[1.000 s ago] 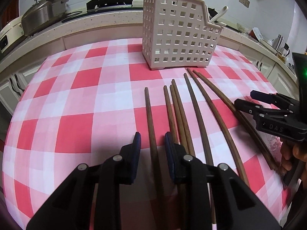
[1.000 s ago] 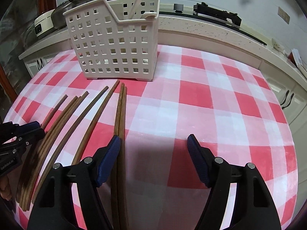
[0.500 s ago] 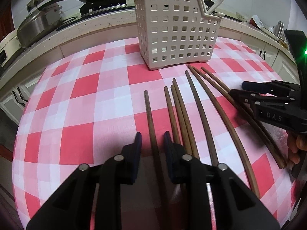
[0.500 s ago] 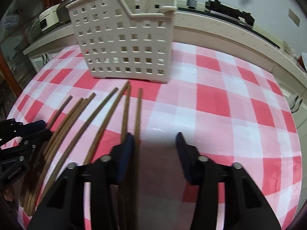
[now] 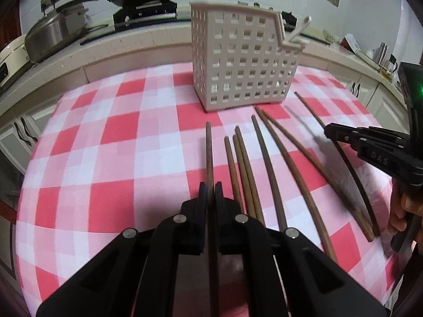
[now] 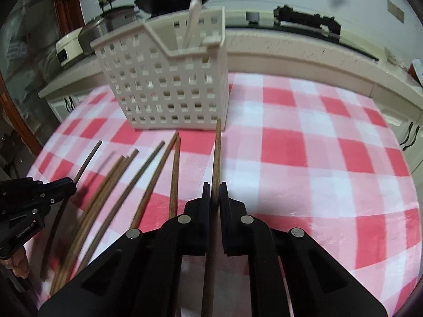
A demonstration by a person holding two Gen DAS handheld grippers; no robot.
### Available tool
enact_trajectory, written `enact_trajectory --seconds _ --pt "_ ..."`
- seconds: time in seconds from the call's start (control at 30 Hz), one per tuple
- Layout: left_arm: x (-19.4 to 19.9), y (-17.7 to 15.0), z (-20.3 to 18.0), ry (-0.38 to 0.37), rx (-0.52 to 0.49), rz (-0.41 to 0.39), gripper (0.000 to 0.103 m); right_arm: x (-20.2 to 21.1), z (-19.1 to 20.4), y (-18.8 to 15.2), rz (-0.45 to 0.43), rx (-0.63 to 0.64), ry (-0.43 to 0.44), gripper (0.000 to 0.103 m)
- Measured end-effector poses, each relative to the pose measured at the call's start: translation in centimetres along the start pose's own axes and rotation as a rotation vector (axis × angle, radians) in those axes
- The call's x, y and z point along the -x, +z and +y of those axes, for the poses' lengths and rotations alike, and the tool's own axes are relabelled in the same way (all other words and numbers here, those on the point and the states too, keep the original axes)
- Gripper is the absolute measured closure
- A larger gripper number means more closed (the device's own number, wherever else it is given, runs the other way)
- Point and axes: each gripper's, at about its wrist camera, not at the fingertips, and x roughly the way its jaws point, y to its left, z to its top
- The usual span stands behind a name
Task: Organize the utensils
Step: 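Lift the chopstick upright with the right gripper toward the caddy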
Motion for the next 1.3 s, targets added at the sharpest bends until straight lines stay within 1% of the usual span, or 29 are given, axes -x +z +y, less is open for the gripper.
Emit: enact_trajectory --seconds 0.33,0.57,0.8,1.03,1.2,1.3 --pt "5.1 1.1 0.0 0.005 0.011 -0.118 0.097 7.0 -0.3 1.0 -0.123 -0.008 0.008 0.094" --pt "8.9 1.6 -0.3 0.006 0.003 -0.192 0.097 11.5 -0.5 0.9 -0.193 -0.020 0.001 0.094" --pt "12.1 1.3 -0.7 0.005 -0.002 -0.248 0.097 14.0 -0.7 -0.1 -0.225 -0.027 -0.002 0.094" --pt "13.8 1.3 -0.9 -0.014 0.001 -0.275 0.097 15.7 -0.7 -0.6 -0.250 -0.036 0.003 0.094" --pt "15.0 2.8 -1.1 -0.025 -0.012 -0.305 0.097 16.6 -1.2 0.3 -0.271 -0.049 -0.001 0.094" --pt "15.9 4.4 -1.1 -0.037 -0.021 -0.329 0.097 17.1 -1.2 1.7 -0.289 -0.044 0.000 0.094"
